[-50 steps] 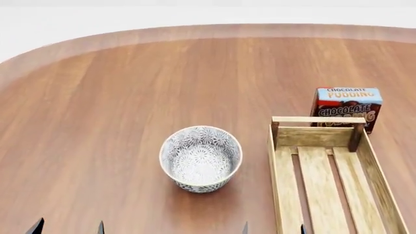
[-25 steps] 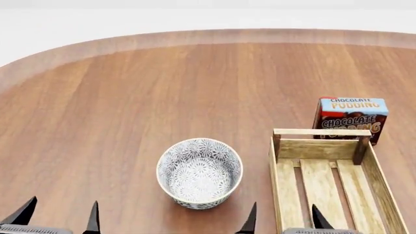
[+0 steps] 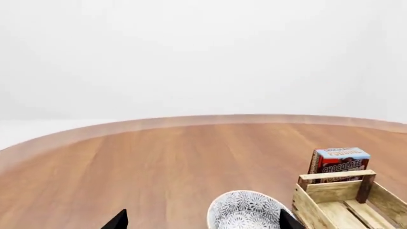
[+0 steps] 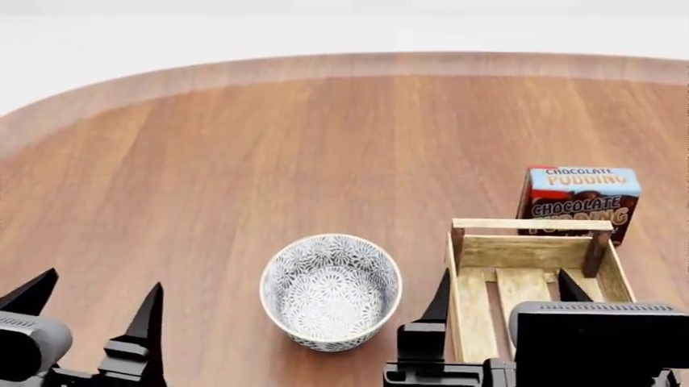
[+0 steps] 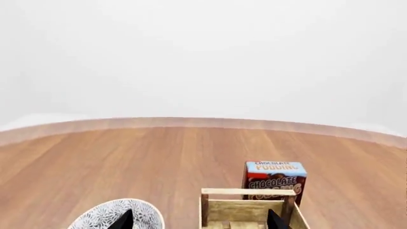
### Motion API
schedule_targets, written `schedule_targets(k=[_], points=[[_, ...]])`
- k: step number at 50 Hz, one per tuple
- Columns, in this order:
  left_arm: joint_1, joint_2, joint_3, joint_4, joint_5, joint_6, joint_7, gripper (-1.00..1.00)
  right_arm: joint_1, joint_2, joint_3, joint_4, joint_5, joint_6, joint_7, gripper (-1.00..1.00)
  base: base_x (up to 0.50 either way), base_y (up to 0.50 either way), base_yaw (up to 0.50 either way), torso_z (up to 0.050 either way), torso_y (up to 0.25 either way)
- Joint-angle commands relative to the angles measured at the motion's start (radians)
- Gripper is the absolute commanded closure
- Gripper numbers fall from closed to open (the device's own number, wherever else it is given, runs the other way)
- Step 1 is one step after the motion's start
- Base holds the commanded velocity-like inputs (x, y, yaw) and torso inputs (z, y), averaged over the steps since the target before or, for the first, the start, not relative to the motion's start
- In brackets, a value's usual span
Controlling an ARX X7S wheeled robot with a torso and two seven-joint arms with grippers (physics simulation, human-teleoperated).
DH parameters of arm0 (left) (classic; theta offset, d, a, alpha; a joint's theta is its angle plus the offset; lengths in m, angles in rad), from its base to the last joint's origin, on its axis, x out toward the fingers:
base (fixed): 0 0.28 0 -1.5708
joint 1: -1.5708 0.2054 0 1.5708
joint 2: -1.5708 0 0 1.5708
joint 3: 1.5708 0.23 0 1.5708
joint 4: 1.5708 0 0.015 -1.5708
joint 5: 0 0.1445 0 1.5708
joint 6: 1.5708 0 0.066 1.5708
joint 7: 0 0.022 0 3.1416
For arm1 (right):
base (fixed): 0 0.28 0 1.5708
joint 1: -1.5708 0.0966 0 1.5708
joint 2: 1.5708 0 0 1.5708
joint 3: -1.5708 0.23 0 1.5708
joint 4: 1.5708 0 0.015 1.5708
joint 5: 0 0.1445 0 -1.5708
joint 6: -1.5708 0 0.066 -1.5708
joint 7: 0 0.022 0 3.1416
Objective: Pick up the bowl on the left and put it in the tray.
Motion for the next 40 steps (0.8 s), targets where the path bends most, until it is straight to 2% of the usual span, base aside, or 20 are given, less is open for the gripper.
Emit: schedule_targets(k=[1, 21, 28, 35, 40], points=[[-0.022, 0.007, -0.053, 0.029, -0.086, -0.061, 0.018, -1.0, 0.02, 0.016, 0.023, -0.067, 0.041, 0.077, 0.011, -1.0, 0.0, 0.0, 0.0, 0.05, 0.0], [-0.023, 0.009, -0.057, -0.011, -0.098, -0.053, 0.012, -1.0, 0.017, 0.04, -0.004, -0.081, 0.033, 0.059, 0.023, -1.0, 0.0, 0.0, 0.0, 0.05, 0.0], [-0.038, 0.003, -0.027, -0.025, -0.073, -0.086, -0.025, -1.0, 0.012, 0.046, -0.007, -0.07, 0.03, 0.047, 0.024, -1.0, 0.0, 0.0, 0.0, 0.048, 0.0], [-0.03, 0.009, -0.046, -0.038, -0.067, -0.023, -0.011, -1.0, 0.005, 0.052, -0.009, -0.071, 0.028, 0.035, 0.026, -1.0, 0.0, 0.0, 0.0, 0.0, 0.0], [-0.032, 0.002, -0.037, -0.037, -0.068, -0.029, -0.012, -1.0, -0.001, 0.058, -0.021, -0.063, 0.017, 0.018, 0.027, -1.0, 0.0, 0.0, 0.0, 0.0, -0.091]])
